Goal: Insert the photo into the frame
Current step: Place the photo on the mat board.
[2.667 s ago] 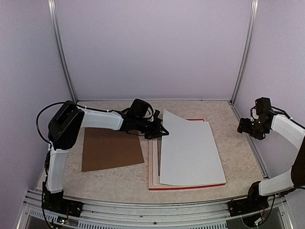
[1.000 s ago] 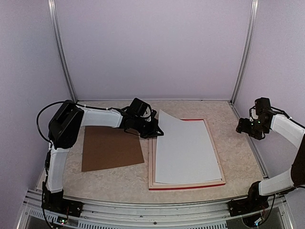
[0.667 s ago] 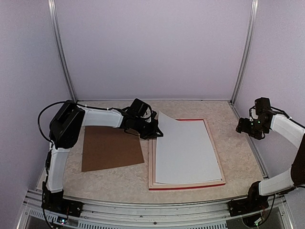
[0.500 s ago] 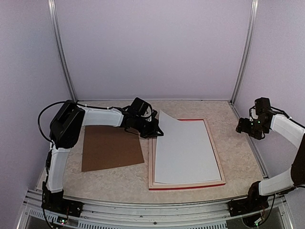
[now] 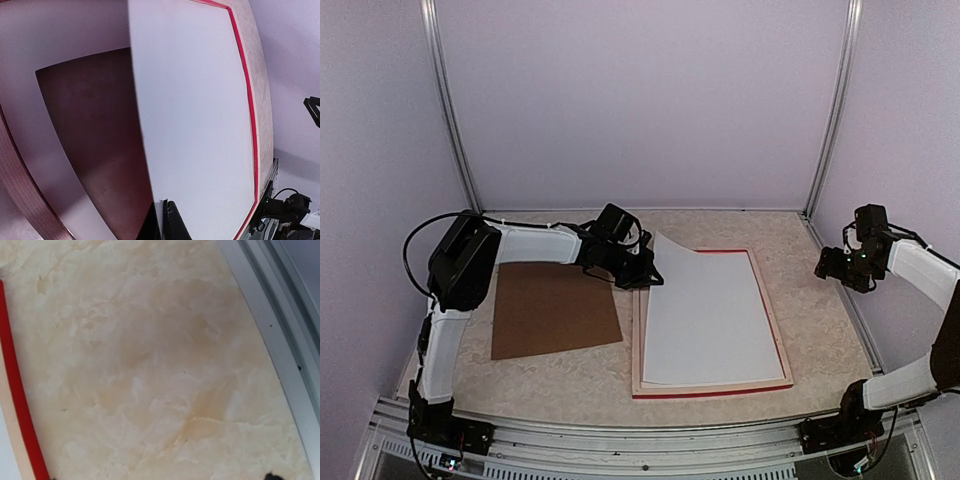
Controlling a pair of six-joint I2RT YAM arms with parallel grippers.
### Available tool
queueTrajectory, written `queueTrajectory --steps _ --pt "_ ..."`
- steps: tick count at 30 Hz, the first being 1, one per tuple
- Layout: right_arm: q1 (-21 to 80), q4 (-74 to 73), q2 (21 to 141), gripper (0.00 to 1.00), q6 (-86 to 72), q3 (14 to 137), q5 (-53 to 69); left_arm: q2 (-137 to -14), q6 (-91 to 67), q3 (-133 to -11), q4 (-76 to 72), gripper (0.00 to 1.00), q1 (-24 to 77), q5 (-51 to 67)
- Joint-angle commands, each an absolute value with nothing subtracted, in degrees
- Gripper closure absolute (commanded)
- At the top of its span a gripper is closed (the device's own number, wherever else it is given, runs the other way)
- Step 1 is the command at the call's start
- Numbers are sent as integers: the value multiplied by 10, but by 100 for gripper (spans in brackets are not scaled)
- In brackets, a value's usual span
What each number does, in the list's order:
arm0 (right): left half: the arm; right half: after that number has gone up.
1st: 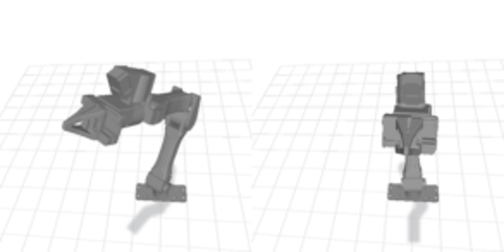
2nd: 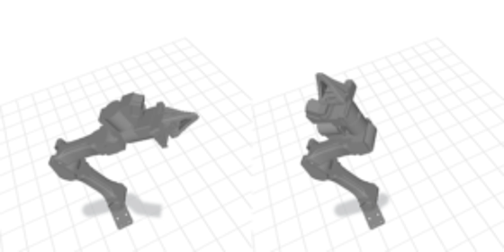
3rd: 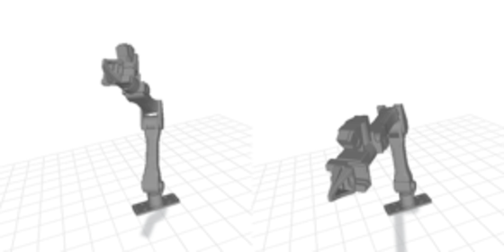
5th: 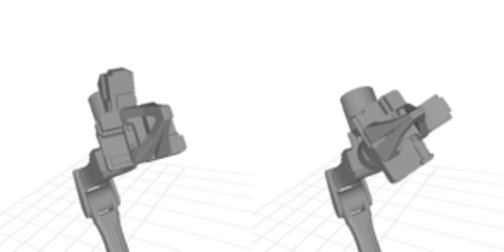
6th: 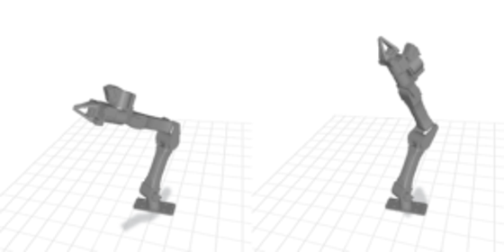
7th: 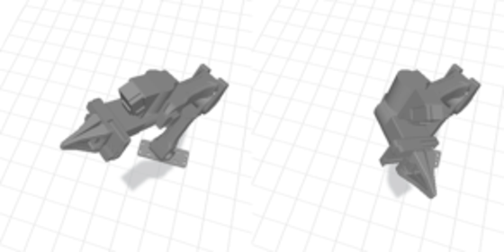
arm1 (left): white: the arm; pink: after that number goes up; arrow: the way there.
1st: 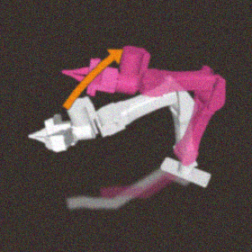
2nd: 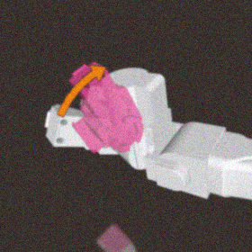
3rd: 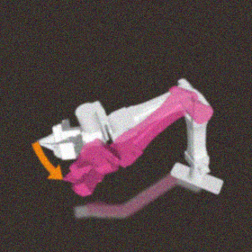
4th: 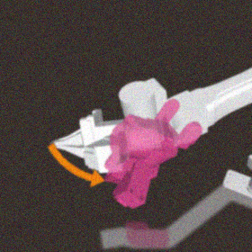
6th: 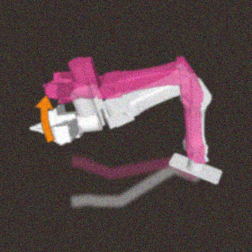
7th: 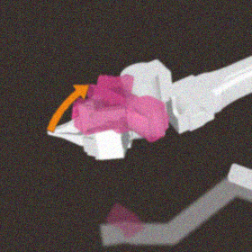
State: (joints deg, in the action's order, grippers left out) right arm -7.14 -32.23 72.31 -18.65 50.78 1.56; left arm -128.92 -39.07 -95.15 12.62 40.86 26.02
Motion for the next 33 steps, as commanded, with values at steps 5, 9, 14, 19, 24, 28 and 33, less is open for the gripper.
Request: queueTrajectory --steps 5,9,14,19,24,28,33 --pt "-75 -312 726 11 -181 500 30 -1285 -387 -946 125 77 413 228" --pt "-72 -310 725 11 -183 498 32 -1261 -383 -937 130 63 411 199" --pt "-67 -306 727 11 -185 496 36 -1231 -384 -916 131 53 412 178" --pt "-58 -301 735 11 -188 497 38 -1204 -381 -896 131 50 412 163" --pt "-37 -293 741 11 -194 497 38 -1179 -377 -868 132 49 414 138" --pt "6 -265 741 11 -198 490 51 -1135 -358 -834 134 47 417 60" --pt "111 -214 777 11 -205 494 56 -1112 -344 -815 136 42 423 7"
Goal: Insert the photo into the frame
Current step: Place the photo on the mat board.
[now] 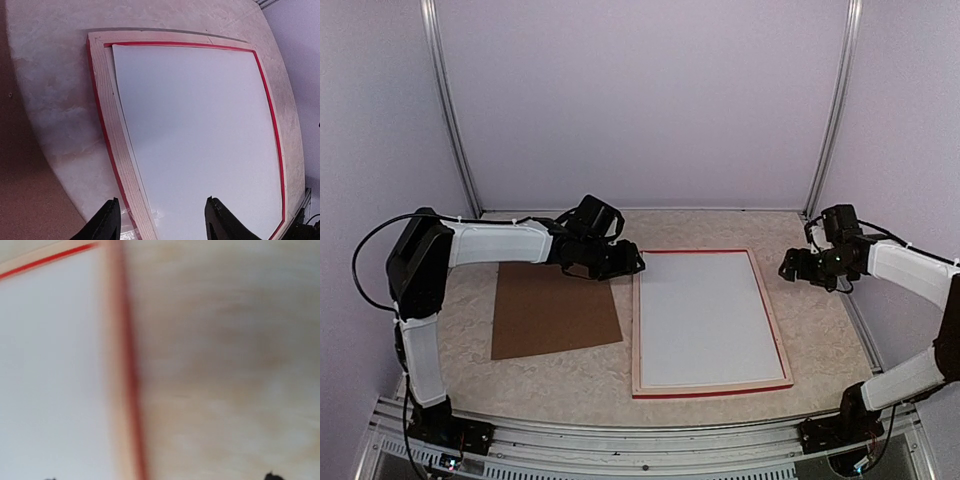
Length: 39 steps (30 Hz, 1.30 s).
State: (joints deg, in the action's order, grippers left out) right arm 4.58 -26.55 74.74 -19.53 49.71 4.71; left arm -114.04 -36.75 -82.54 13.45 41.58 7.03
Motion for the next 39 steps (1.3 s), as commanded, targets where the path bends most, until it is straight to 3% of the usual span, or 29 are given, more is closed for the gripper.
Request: queueTrajectory --steps 1,4,8,13,22,39 --pt "142 -206 791 11 -207 500 50 -1112 -344 -815 137 42 424 4" --pt "193 -191 847 11 -212 525 34 -1111 -339 -810 140 39 426 3" --pt "236 -186 928 11 -212 578 11 -1108 -325 -805 153 27 425 -24" --pt "266 -191 1007 11 -204 632 4 -1094 -314 -790 165 20 416 -46" --pt "307 -201 1071 11 -204 675 4 -1068 -304 -765 173 18 373 -56" --pt "339 -212 1080 11 -223 684 -11 -1044 -295 -747 181 18 337 -68"
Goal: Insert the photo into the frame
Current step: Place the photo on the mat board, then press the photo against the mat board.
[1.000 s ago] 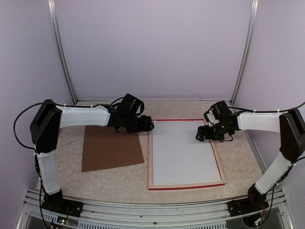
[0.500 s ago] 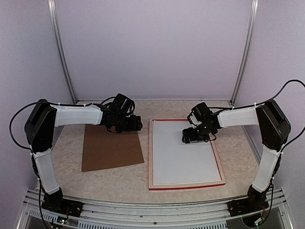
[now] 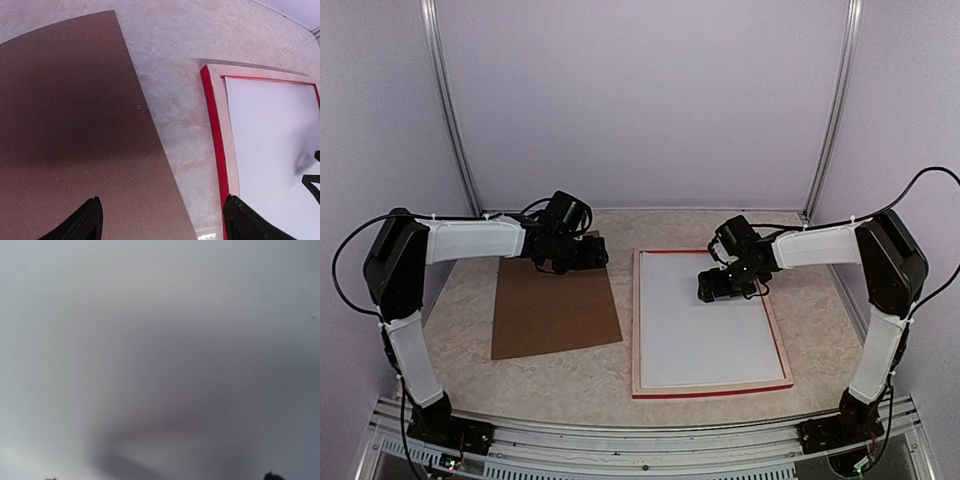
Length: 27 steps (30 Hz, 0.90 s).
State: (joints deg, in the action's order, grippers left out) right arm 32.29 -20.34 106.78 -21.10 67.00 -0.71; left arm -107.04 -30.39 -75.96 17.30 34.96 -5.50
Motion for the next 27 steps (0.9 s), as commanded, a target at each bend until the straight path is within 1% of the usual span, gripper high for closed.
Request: queueTrajectory --steps 1,17,27 --pt "342 -212 1081 11 -225 683 -11 -1041 -294 -745 181 18 335 -69" --pt "369 -217 1099 11 -232 696 -6 -1011 -289 -718 178 17 290 -73" --pt "369 -254 1082 11 -236 723 -68 -995 -286 -709 179 17 275 -74"
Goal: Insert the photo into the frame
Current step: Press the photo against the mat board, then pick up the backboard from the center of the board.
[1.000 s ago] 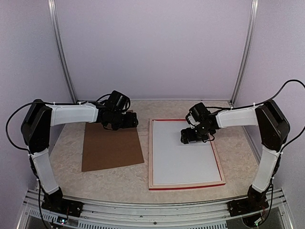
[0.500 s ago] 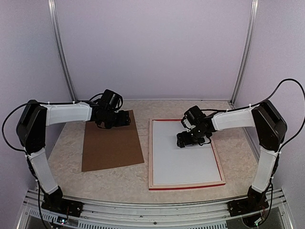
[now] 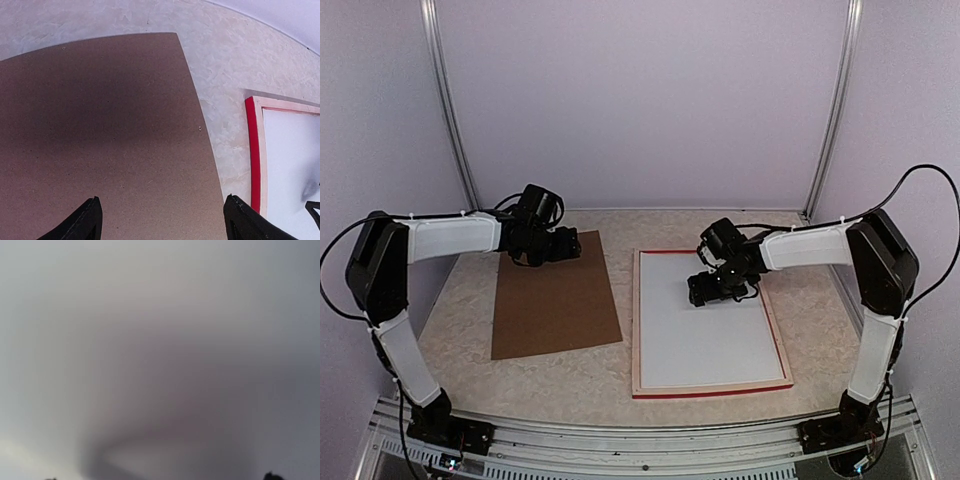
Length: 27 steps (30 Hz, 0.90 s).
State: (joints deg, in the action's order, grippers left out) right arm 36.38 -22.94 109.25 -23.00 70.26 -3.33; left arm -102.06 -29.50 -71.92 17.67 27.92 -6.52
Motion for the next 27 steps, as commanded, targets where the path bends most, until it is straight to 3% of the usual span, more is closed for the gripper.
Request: queueTrajectory --steps 1,9,13,17,27 --pt "369 -254 1076 11 -236 725 -71 -994 -285 -708 180 17 273 -76" --pt "377 -243 1031 11 -227 750 -48 -968 -295 -664 179 16 225 -79" --pt "408 -223 1053 11 -229 794 -12 -933 -308 -601 149 8 163 -12" --pt "446 -217 1118 11 -229 874 7 -897 -318 -531 111 2 83 77" --pt "515 -248 1327 11 -283 1116 59 -901 -313 -521 157 1 37 46"
